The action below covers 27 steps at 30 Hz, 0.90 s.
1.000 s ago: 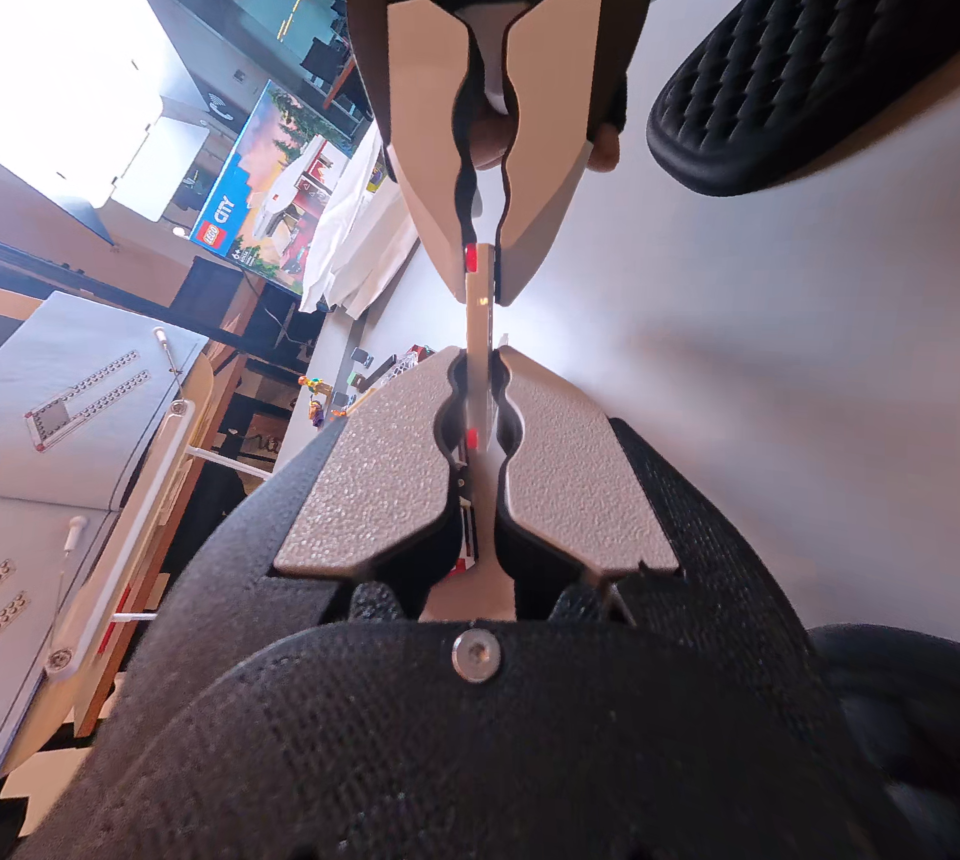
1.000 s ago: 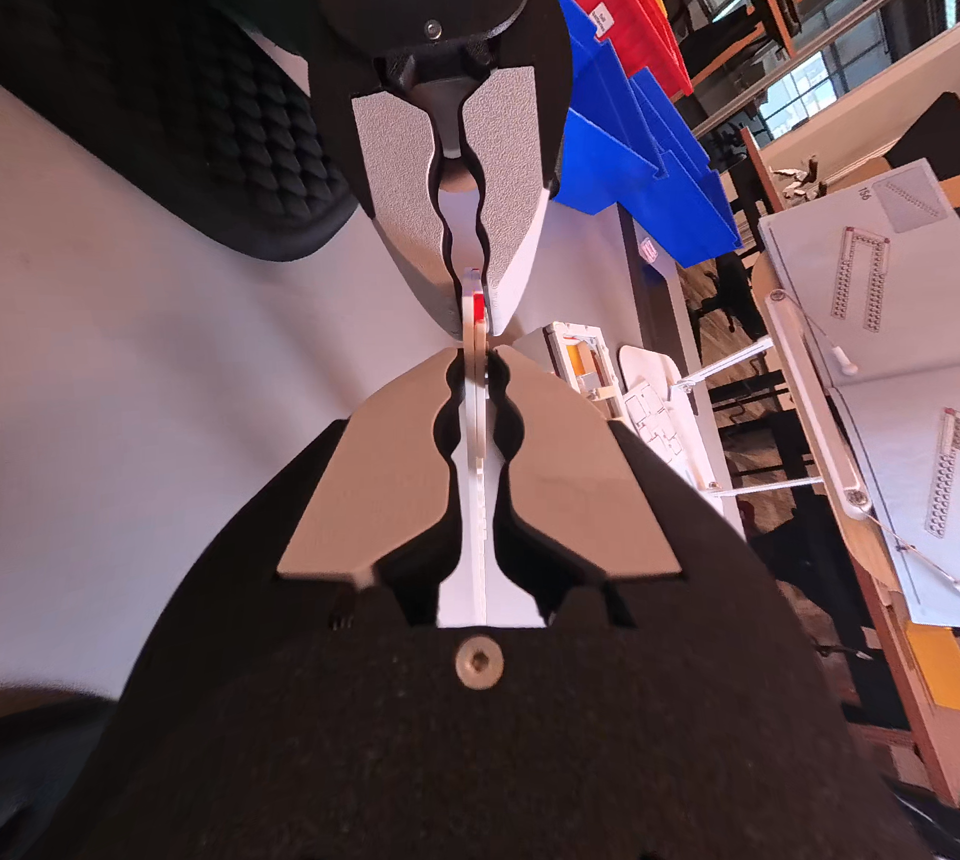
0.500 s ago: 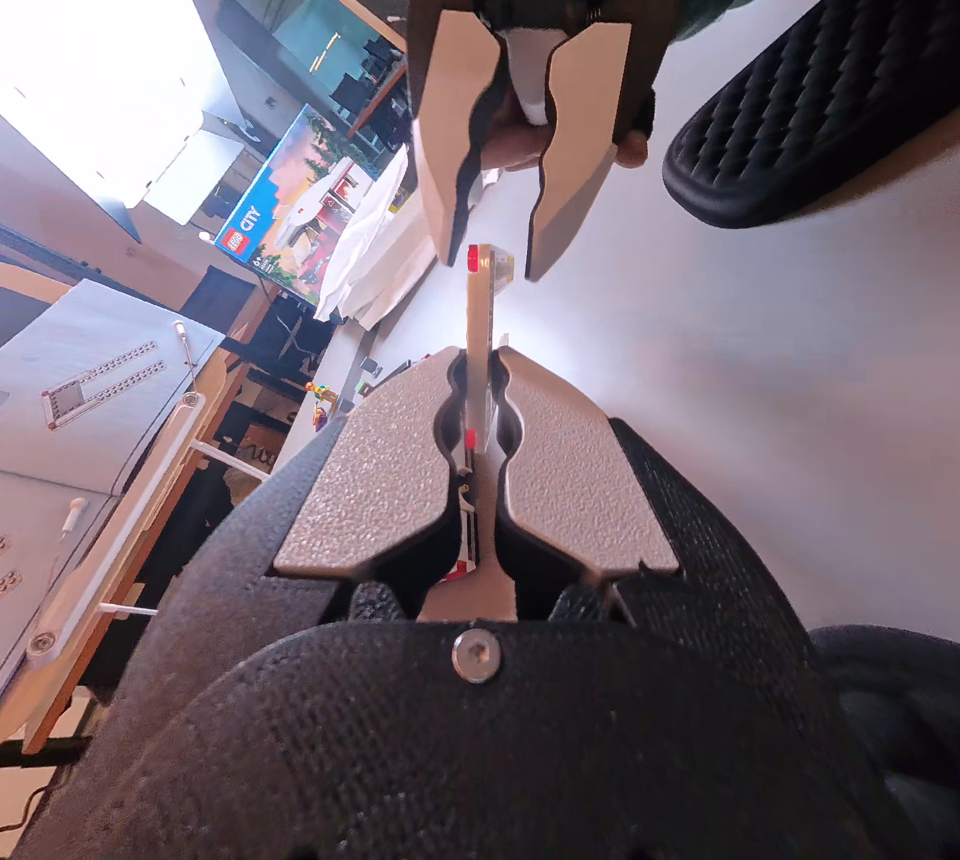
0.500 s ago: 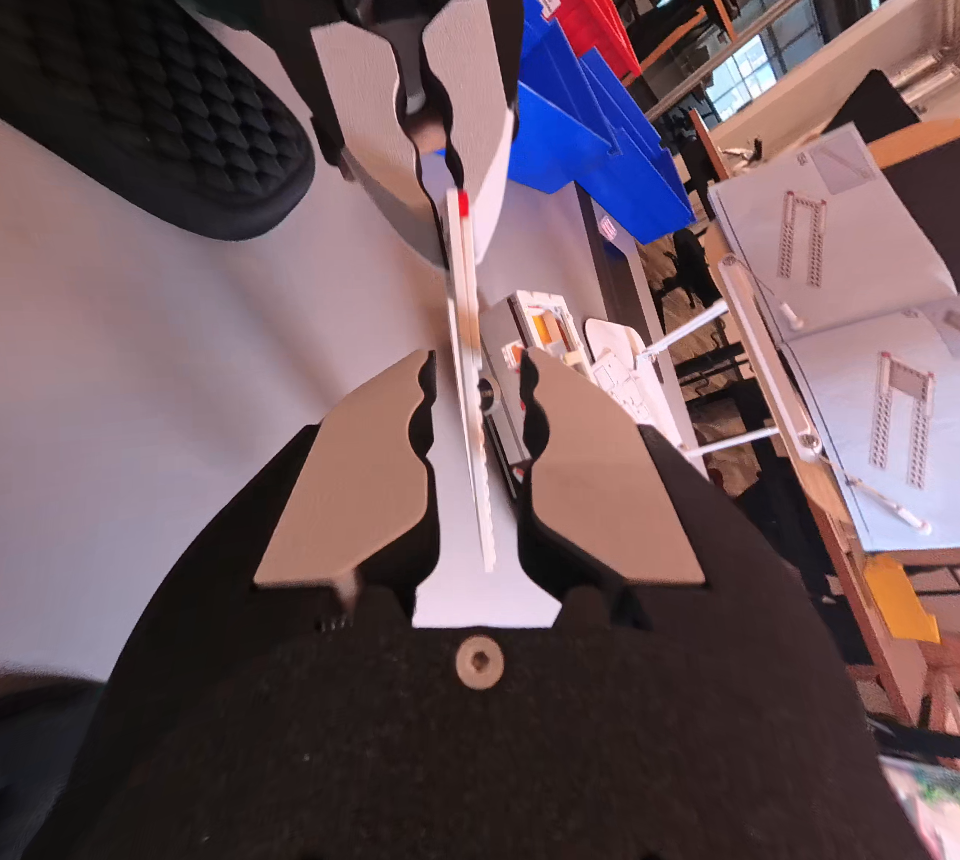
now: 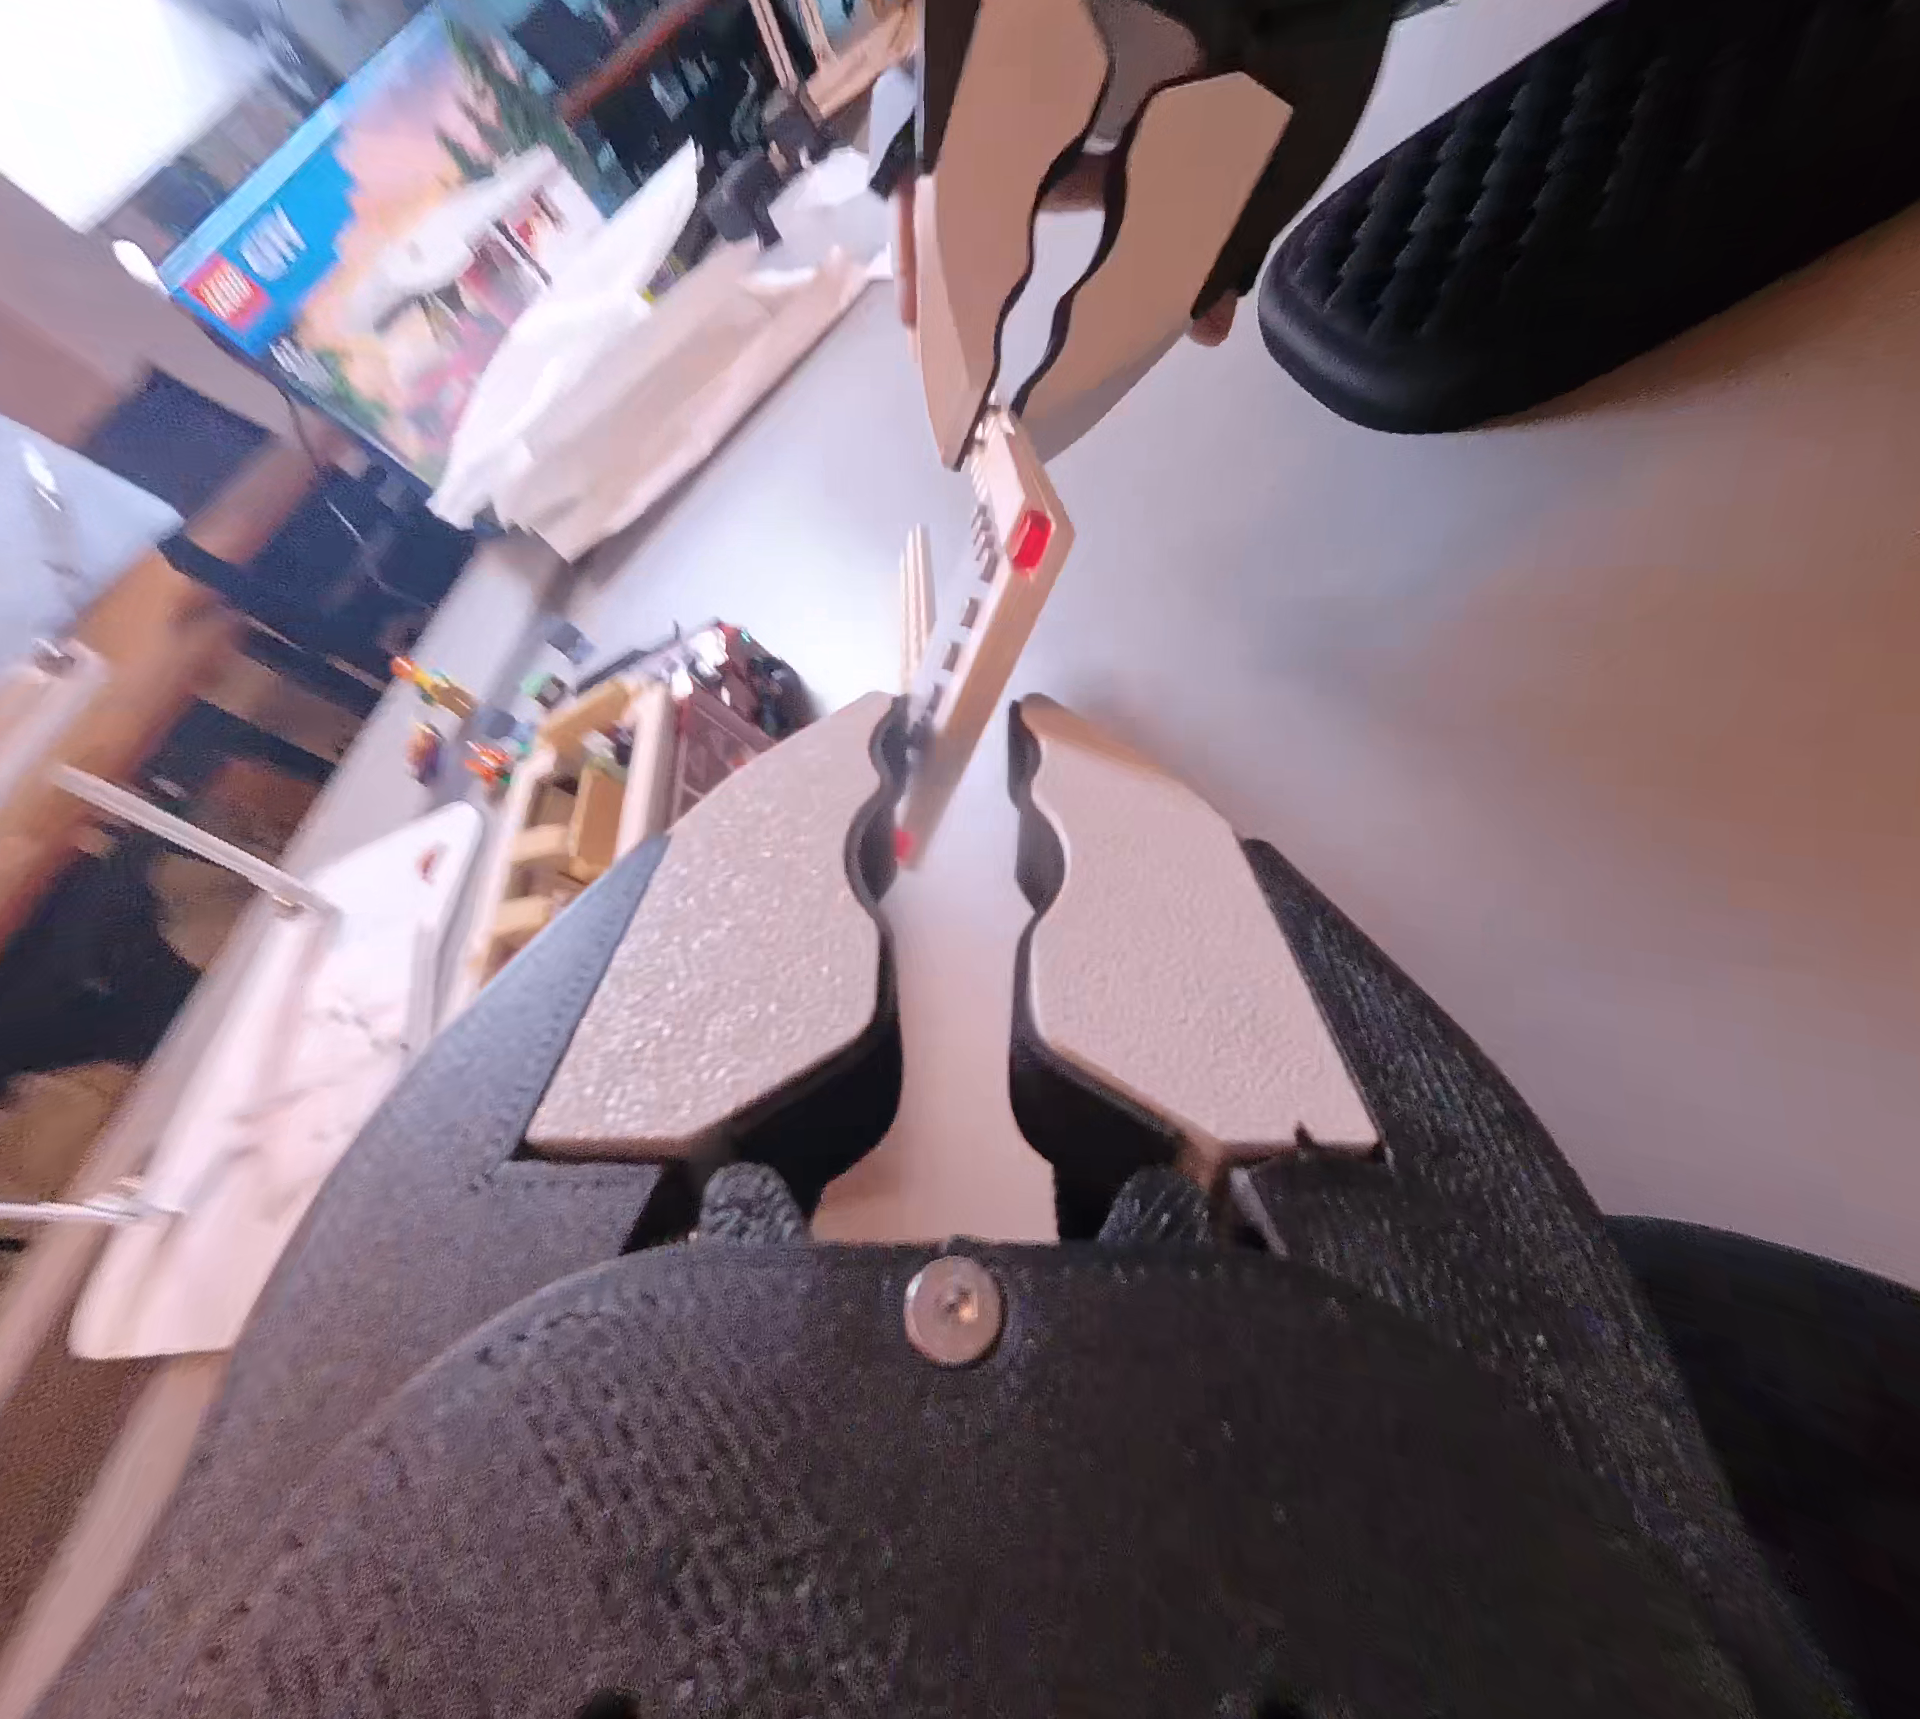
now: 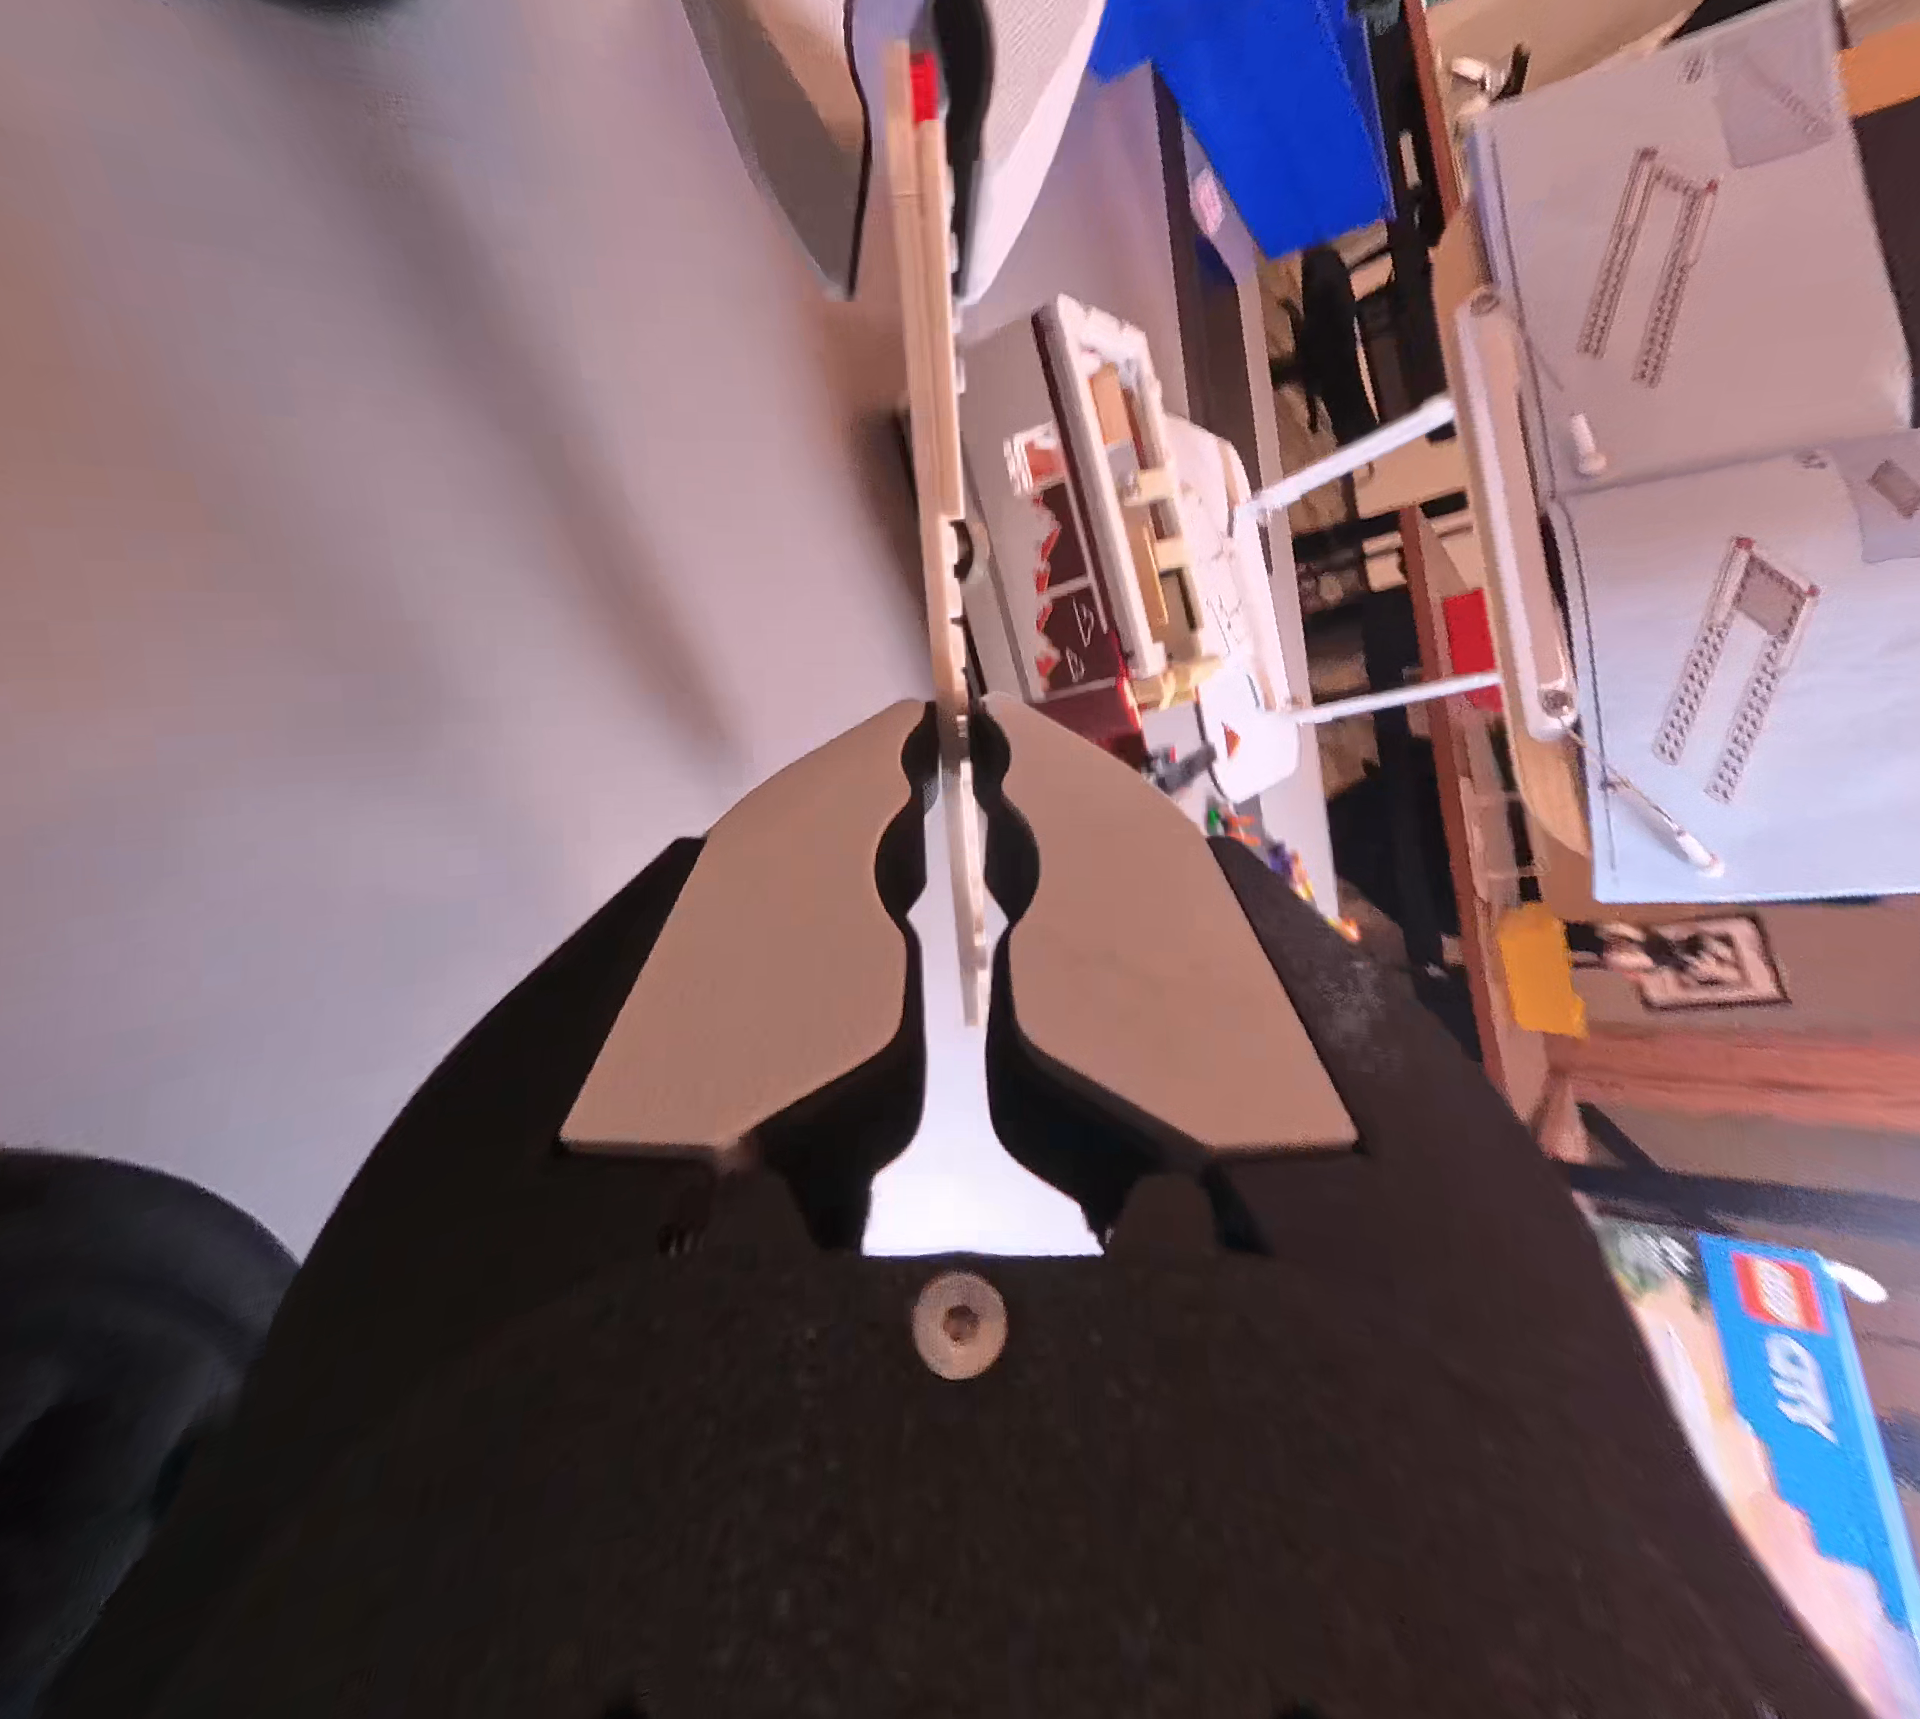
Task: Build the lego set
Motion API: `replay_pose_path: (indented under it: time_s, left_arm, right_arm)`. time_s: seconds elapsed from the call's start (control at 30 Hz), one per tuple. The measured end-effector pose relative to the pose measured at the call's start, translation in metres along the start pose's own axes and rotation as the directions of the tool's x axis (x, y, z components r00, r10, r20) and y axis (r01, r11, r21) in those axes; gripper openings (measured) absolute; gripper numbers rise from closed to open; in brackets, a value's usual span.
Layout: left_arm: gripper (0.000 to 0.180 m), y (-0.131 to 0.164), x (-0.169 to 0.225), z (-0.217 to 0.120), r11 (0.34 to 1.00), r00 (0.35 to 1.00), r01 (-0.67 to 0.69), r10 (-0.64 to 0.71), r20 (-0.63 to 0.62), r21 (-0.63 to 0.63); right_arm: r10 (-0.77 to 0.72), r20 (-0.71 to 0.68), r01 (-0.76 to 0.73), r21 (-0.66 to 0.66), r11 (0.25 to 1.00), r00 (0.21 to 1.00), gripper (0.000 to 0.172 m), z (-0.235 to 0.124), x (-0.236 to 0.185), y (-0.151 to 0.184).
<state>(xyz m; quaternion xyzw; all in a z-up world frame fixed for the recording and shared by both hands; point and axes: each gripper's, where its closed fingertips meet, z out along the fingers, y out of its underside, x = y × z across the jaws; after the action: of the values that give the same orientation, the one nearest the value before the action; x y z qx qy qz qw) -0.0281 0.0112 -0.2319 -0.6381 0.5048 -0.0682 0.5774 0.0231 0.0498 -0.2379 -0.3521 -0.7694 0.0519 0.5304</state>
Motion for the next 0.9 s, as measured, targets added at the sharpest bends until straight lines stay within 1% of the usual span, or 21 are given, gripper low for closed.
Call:
replay_pose_path:
  time_s: [0.03, 0.1, 0.17, 0.23, 0.27, 0.33, 0.47, 0.53, 0.57, 0.67, 0.73, 0.8, 0.83, 0.9]
  left_arm:
    - [0.025, 0.005, 0.0, 0.001, 0.998, 0.997, 0.067, -0.067, -0.025, -0.011]
    - [0.044, 0.01, 0.003, 0.003, 0.971, 0.966, 0.236, -0.24, -0.099, -0.048]
    - [0.058, 0.013, 0.007, 0.006, 0.914, 0.9, 0.397, -0.405, -0.161, -0.081]
    - [0.071, 0.021, 0.011, 0.012, 0.861, 0.844, 0.487, -0.508, -0.175, -0.147]
    - [0.074, 0.028, 0.014, 0.016, 0.845, 0.832, 0.5, -0.529, -0.164, -0.187]
    - [0.08, 0.045, 0.02, 0.022, 0.833, 0.839, 0.479, -0.527, -0.136, -0.277]
    - [0.079, 0.067, 0.035, 0.027, 0.812, 0.853, 0.414, -0.504, -0.138, -0.412]
    - [0.076, 0.071, 0.039, 0.027, 0.814, 0.862, 0.384, -0.485, -0.147, -0.437]
    - [0.071, 0.07, 0.04, 0.026, 0.814, 0.862, 0.38, -0.484, -0.152, -0.44]
    - [0.07, 0.071, 0.04, 0.025, 0.82, 0.867, 0.367, -0.473, -0.159, -0.439]
    - [0.069, 0.071, 0.04, 0.023, 0.826, 0.871, 0.354, -0.462, -0.166, -0.439]
    - [0.069, 0.071, 0.041, 0.023, 0.833, 0.874, 0.345, -0.454, -0.176, -0.433]
    - [0.069, 0.071, 0.04, 0.022, 0.837, 0.875, 0.34, -0.448, -0.181, -0.429]
    - [0.069, 0.071, 0.04, 0.021, 0.846, 0.88, 0.327, -0.434, -0.19, -0.421]
  right_arm:
    - [-0.025, -0.015, 0.024, -0.051, 0.998, 1.0, 0.005, 0.002, -0.001, 0.007]
    - [-0.069, -0.03, 0.064, -0.148, 0.987, 0.997, 0.005, 0.007, -0.005, 0.02]
    - [-0.108, -0.027, 0.1, -0.215, 0.971, 0.994, 0.005, 0.012, -0.014, 0.027]
    - [-0.163, -0.015, 0.153, -0.267, 0.951, 0.986, 0.005, 0.015, -0.023, 0.029]
    - [-0.177, -0.002, 0.169, -0.284, 0.944, 0.984, 0.005, 0.017, -0.028, 0.029]
    - [-0.179, 0.026, 0.179, -0.285, 0.941, 0.983, 0.005, 0.019, -0.038, 0.024]
    - [-0.153, 0.072, 0.167, -0.267, 0.949, 0.986, 0.006, 0.02, -0.05, 0.017]
    - [-0.111, 0.11, 0.136, -0.253, 0.958, 0.988, 0.008, 0.02, -0.055, 0.015]
    - [-0.091, 0.135, 0.122, -0.245, 0.962, 0.987, 0.009, 0.02, -0.058, 0.014]
    - [0.021, 0.23, 0.027, -0.206, 0.978, 0.973, 0.013, 0.018, -0.067, 0.009]
    - [0.147, 0.328, -0.096, -0.166, 0.981, 0.933, 0.021, 0.012, -0.07, 0.002]
    - [0.282, 0.406, -0.244, -0.144, 0.959, 0.869, 0.031, 0.006, -0.061, -0.003]
    - [0.337, 0.43, -0.292, -0.169, 0.941, 0.837, 0.043, 0.005, -0.055, 0.003]
    - [0.412, 0.475, -0.322, -0.263, 0.91, 0.777, 0.067, 0.006, -0.049, 0.023]
